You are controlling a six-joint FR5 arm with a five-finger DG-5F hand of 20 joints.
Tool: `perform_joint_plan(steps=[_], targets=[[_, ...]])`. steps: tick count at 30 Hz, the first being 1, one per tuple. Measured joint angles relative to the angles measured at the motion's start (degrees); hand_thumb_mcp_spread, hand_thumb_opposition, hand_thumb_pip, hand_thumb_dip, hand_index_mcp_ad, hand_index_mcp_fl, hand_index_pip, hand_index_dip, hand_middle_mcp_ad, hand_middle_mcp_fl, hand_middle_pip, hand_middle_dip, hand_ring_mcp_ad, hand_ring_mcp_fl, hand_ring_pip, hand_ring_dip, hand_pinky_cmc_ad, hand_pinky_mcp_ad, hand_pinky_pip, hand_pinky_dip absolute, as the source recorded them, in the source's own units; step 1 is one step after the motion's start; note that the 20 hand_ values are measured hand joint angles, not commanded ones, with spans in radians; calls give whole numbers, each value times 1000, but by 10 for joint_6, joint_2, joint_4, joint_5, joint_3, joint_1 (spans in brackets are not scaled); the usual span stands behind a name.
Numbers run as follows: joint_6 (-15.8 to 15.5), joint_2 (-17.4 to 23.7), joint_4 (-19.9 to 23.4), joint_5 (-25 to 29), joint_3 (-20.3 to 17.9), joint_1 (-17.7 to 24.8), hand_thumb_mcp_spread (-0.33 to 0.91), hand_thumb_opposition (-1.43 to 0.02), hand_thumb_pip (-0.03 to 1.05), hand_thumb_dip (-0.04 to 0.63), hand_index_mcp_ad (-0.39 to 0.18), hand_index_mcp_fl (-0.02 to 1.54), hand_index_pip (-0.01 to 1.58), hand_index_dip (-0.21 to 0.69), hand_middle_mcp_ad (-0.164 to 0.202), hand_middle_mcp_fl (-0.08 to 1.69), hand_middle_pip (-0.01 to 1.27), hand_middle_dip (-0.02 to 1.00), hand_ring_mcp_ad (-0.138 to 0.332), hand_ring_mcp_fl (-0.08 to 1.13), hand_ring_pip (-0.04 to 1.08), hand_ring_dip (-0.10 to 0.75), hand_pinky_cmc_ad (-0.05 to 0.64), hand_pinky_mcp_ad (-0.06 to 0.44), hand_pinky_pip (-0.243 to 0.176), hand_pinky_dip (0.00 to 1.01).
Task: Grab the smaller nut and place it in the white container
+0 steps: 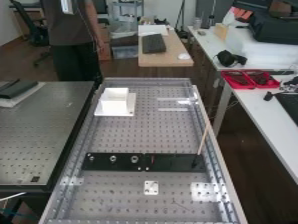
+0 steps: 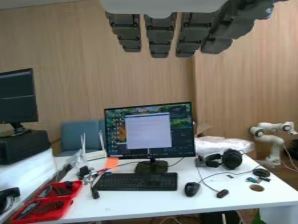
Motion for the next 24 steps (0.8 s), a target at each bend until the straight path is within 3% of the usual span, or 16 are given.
perform_joint_plan(steps=[4,5,7,8,10,14,17,24], targets=[[0,1,0,0,-1,0,-9,-7,23,0,-3,24,21,19,68,12,19,30,70,0,16,14,40,37,-10,23],[0,1,0,0,-1,0,3,-37,94,2,-3,24,21,19,65,12,23,38,70,0,17,17,44,40,-12,37],[1,1,1,-1,-1,0,159,-211,316,37,-16,21,23,19,63,10,51,80,70,0,19,26,66,66,-10,154],[1,1,1,-1,-1,0,208,-276,356,52,-24,17,17,16,66,9,66,98,70,3,31,37,82,101,-10,195],[1,1,1,-2,-2,0,222,-429,356,54,-56,17,52,35,66,5,87,147,65,0,40,61,164,166,-12,279],[1,1,2,-2,-2,0,230,-588,380,52,-72,19,66,45,65,12,105,208,93,5,75,89,276,264,-24,391],[2,2,3,-2,-5,0,239,-635,386,52,-72,19,87,77,65,37,119,243,120,0,66,113,328,293,-59,456],[-2,14,15,4,-27,1,237,-696,400,51,-72,24,82,75,70,35,124,278,152,5,84,129,382,326,-72,518]])
